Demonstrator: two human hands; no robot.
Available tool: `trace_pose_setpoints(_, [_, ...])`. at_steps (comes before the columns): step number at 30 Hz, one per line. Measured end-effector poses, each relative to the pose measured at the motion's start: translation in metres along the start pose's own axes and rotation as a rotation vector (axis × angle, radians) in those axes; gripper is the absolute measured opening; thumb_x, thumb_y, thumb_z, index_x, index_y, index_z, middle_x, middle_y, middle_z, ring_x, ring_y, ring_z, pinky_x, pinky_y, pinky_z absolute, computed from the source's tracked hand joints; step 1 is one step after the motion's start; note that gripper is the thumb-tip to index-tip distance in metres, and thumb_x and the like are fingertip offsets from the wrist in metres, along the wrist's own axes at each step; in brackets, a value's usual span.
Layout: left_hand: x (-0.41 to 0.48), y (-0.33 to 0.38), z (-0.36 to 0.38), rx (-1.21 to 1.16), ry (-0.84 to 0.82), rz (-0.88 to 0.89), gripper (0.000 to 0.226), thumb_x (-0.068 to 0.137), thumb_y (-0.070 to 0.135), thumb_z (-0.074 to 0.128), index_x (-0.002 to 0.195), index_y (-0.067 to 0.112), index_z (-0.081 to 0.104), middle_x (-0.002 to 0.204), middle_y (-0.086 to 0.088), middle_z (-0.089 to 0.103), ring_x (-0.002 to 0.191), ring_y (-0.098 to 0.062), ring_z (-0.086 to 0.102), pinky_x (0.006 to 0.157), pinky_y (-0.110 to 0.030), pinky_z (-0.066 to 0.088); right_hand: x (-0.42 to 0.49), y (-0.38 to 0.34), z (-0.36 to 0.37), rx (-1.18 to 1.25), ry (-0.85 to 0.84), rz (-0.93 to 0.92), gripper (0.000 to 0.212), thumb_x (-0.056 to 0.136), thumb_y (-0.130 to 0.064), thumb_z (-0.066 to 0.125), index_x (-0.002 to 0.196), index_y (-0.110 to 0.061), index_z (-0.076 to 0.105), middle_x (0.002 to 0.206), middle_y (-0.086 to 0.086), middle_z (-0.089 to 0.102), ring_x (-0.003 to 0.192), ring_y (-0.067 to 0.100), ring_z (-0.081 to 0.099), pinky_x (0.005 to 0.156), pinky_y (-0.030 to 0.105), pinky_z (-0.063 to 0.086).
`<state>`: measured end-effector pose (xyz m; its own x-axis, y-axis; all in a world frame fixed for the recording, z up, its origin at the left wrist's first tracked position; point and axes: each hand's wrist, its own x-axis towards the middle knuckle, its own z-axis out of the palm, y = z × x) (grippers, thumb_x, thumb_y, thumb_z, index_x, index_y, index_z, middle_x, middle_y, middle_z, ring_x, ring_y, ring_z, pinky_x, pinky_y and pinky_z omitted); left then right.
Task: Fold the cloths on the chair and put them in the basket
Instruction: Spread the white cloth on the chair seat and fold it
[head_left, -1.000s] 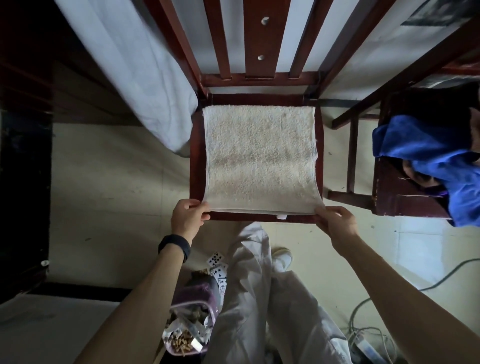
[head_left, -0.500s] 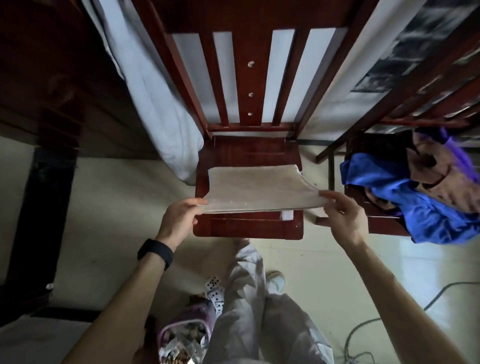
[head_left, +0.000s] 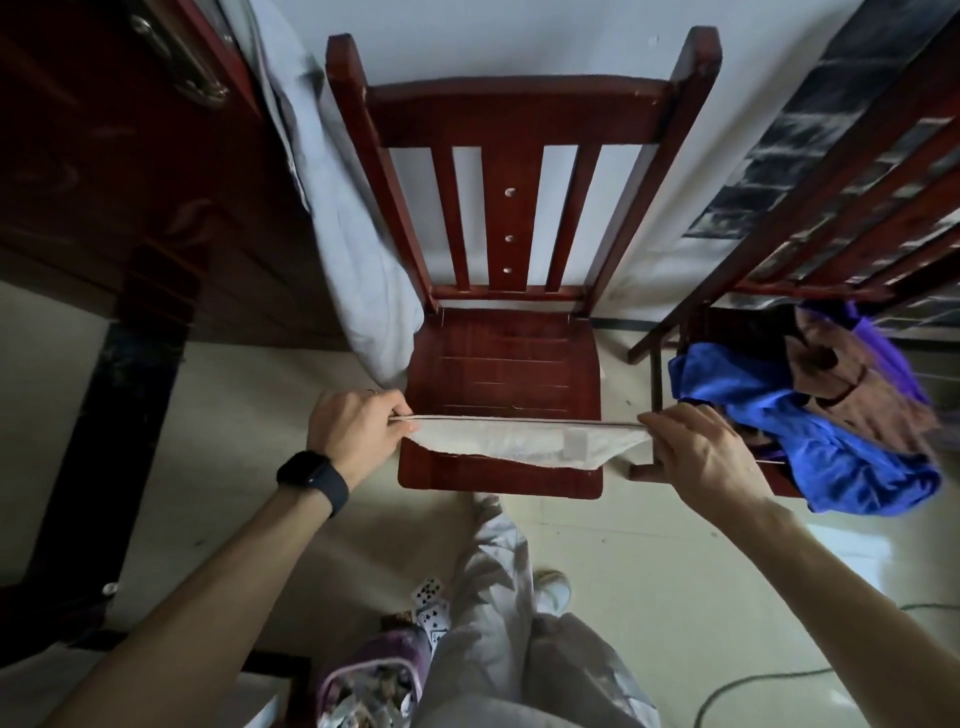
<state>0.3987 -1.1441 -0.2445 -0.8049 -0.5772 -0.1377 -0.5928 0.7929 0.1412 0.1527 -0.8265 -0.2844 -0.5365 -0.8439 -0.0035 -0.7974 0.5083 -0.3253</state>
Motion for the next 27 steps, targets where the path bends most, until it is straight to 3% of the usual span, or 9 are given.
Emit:
trace_pose_setpoints(2, [0.002,-0.006,0.002,0.013,0.009,0.002,0.020,0.075,0.047,0.079,0.079,0.028,0.075,0.070,0.002,0.072,0.063,-0.022,0.065,0.056,-0.026,0.037,0.000,0.006,0.002,-0.012,-0.039,-0.014,0.048,0.069,-0.014,0.091,0.113,-0.010,0.071,0.101,0.006,0.067,0.086,0.029,0.061,0.067,0.043,0.058])
trace_pose_setpoints(7, [0.023,-0.019,0.005,0.060,0.054,0.152,0.024,0.073,0.049,0.079,0.073,0.026,0.075,0.063,0.002,0.070,0.063,-0.025,0.065,0.062,-0.032,0.041,0.028,0.006,-0.003,-0.022,0.067,-0.006,0.026,0.081,0.004,0.075,0.105,-0.006,0.076,0.094,0.010,0.069,0.084,0.034,0.061,0.057,0.045,0.057])
trace_pose_setpoints(13, [0.080,-0.035,-0.011,0.168,0.240,0.273,0.035,0.089,0.046,0.049,0.084,0.024,0.076,0.073,0.002,0.072,0.070,-0.025,0.063,0.068,-0.035,0.042,0.091,0.009,-0.027,-0.074,0.192,0.000,0.014,0.088,-0.012,0.072,0.101,-0.010,0.076,0.093,0.009,0.069,0.082,0.031,0.060,0.060,0.040,0.057])
trace_pose_setpoints(18, [0.115,-0.039,-0.026,0.179,0.284,0.214,0.036,0.089,0.045,0.043,0.087,0.027,0.074,0.078,0.005,0.073,0.073,-0.023,0.062,0.070,-0.035,0.038,0.130,0.010,-0.039,-0.114,0.272,0.001,0.017,0.090,-0.020,0.068,0.100,-0.010,0.076,0.094,0.009,0.069,0.083,0.031,0.060,0.062,0.041,0.058])
trace_pose_setpoints(21, [0.117,-0.039,-0.023,0.174,0.291,0.219,0.034,0.088,0.043,0.043,0.085,0.027,0.073,0.075,0.006,0.071,0.071,-0.023,0.061,0.068,-0.036,0.039,0.135,0.011,-0.037,-0.121,0.294,0.010,0.020,0.092,-0.022,0.063,0.102,-0.010,0.075,0.094,0.009,0.068,0.083,0.032,0.060,0.060,0.042,0.057])
trace_pose_setpoints(24, [0.108,-0.038,-0.009,0.171,0.280,0.238,0.029,0.087,0.039,0.047,0.083,0.026,0.072,0.072,0.006,0.069,0.068,-0.023,0.059,0.066,-0.035,0.038,0.125,0.010,-0.023,-0.126,0.263,0.049,0.015,0.088,-0.015,0.071,0.102,-0.011,0.076,0.095,0.008,0.067,0.084,0.032,0.059,0.056,0.040,0.056])
trace_pose_setpoints(27, [0.088,-0.035,0.021,0.160,0.209,0.232,0.005,0.083,0.030,0.069,0.082,0.026,0.072,0.072,0.006,0.069,0.070,-0.023,0.060,0.067,-0.036,0.039,0.105,0.012,0.006,-0.111,0.212,0.090,0.017,0.082,-0.011,0.078,0.100,-0.012,0.076,0.098,0.008,0.067,0.087,0.032,0.058,0.054,0.037,0.055])
